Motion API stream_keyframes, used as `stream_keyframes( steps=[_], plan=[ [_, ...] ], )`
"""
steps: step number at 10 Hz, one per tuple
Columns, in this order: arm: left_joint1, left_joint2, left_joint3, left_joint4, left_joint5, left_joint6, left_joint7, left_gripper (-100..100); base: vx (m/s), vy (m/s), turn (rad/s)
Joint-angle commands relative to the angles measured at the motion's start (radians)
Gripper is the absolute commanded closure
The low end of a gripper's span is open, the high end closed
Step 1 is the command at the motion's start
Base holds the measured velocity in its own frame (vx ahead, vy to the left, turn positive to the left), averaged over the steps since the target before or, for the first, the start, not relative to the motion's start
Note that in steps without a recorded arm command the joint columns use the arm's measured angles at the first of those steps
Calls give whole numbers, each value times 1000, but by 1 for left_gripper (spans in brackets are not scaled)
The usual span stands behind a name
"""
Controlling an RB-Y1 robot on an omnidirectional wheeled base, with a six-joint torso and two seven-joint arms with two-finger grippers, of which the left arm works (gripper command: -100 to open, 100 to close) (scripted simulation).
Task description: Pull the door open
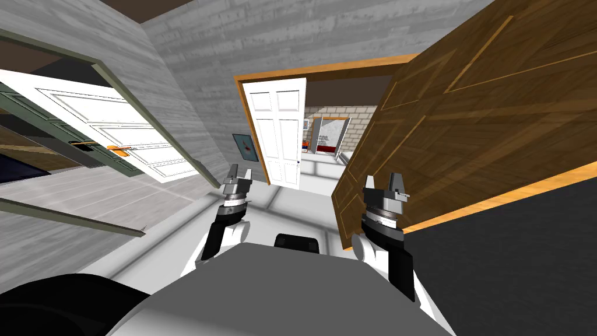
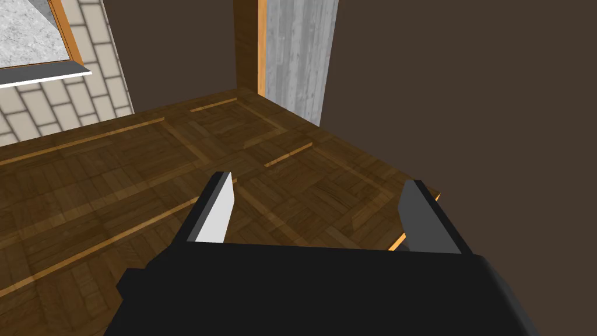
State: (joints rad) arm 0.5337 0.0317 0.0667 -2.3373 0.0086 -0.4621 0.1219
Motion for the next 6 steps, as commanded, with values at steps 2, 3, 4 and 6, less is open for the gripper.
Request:
stream_keyframes(
  steps=[2, 3, 4, 6],
  plan=[
    [-11, 8, 0, 42, 0, -9, 1, -100, 74, -24, -40],
    [-17, 12, 1, 63, 1, -14, 2, -100, 170, -22, -39],
    [-24, 17, 1, 89, 1, -20, 3, -100, 165, -5, -26],
    [-36, 24, 1, 134, 1, -30, 4, -100, 153, 2, -52]
  ],
)
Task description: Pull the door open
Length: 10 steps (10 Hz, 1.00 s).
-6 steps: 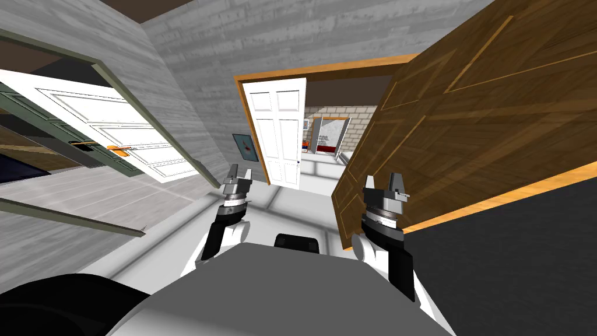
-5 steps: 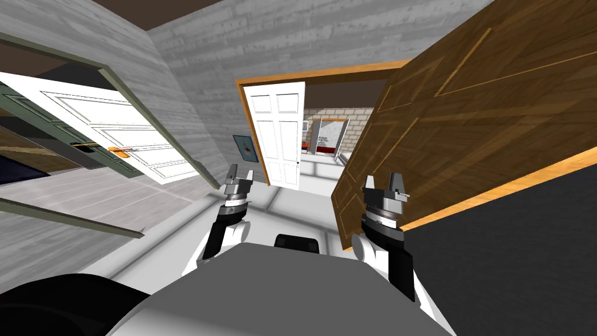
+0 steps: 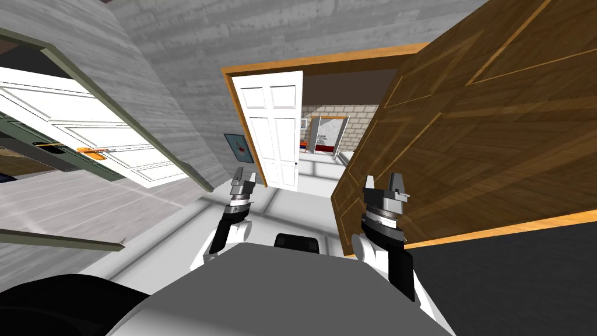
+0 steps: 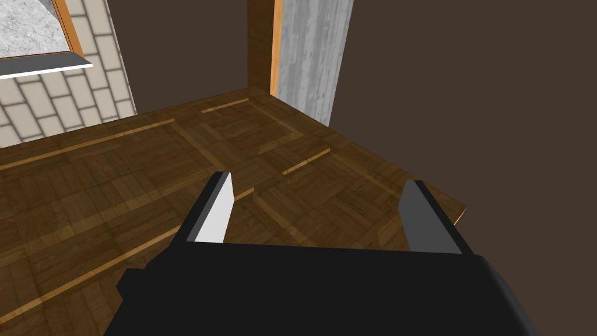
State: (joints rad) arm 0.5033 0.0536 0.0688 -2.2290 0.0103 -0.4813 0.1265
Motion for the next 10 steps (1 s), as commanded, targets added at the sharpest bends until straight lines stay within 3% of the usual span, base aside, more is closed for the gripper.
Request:
stream_keyframes(
  steps=[1, 9, 10],
  plan=[
    [-10, 4, -1, 42, 0, -14, 0, -100, 133, -13, -36],
    [-54, 26, 1, 206, 1, -51, 5, -100, 93, -17, -36],
    [-66, 31, 2, 252, 1, -61, 6, -100, 165, -12, -77]
  ],
)
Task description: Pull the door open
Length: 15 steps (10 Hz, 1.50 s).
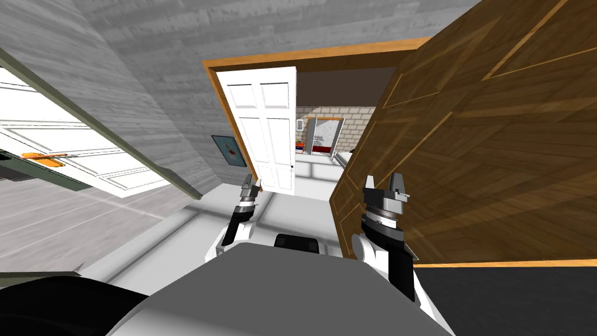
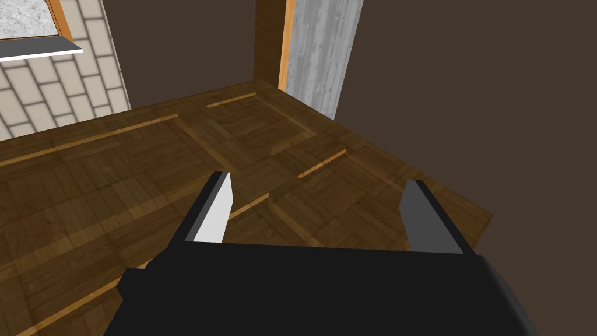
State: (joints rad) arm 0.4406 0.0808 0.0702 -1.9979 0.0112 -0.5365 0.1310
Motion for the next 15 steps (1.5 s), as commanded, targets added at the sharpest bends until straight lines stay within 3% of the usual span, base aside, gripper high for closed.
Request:
stream_keyframes(
  steps=[1, 15],
  plan=[
    [-10, 6, 0, 46, 1, -11, 2, -100, 163, -16, -57],
    [-107, 40, 4, 413, 4, -93, 13, -100, 103, -11, -48]
  ],
)
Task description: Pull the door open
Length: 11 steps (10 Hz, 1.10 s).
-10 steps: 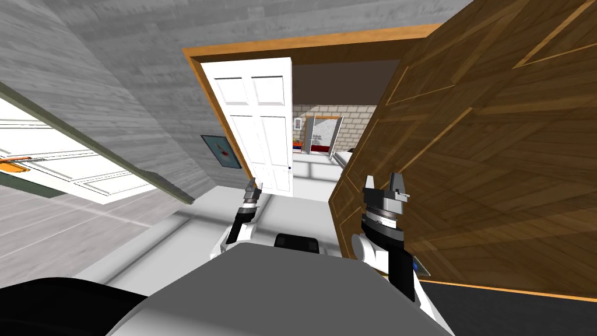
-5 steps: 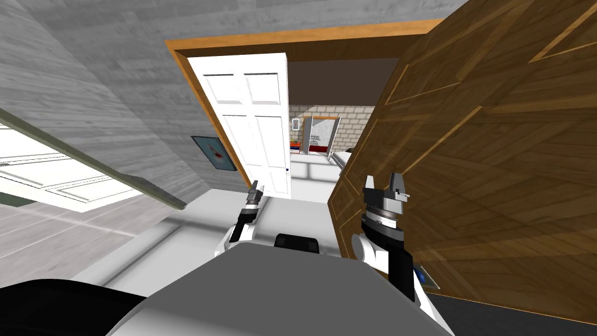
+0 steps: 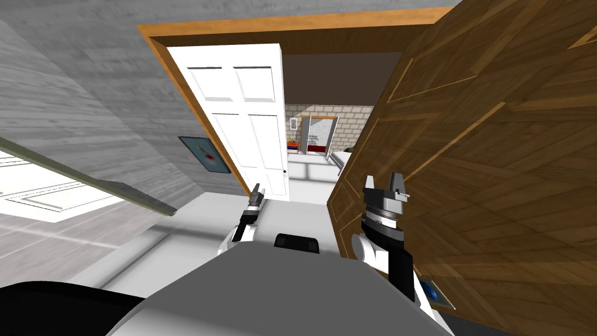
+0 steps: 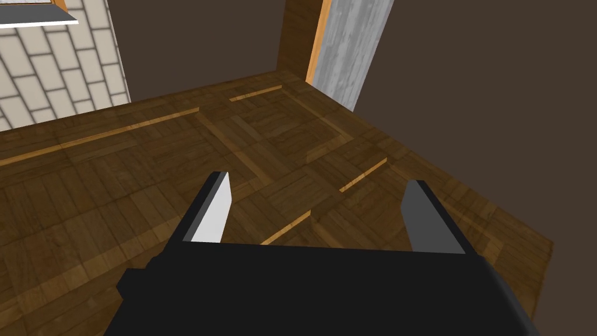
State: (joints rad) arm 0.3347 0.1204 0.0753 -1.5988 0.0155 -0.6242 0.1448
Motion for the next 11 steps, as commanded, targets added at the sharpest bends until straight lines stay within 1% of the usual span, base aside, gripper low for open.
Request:
stream_keyframes(
  steps=[1, 11],
  plan=[
    [-9, 2, -1, 41, 0, -11, 0, -100, 82, -20, -61],
    [-77, 21, 2, 298, 2, -68, 8, -100, 99, -6, -48]
  ],
)
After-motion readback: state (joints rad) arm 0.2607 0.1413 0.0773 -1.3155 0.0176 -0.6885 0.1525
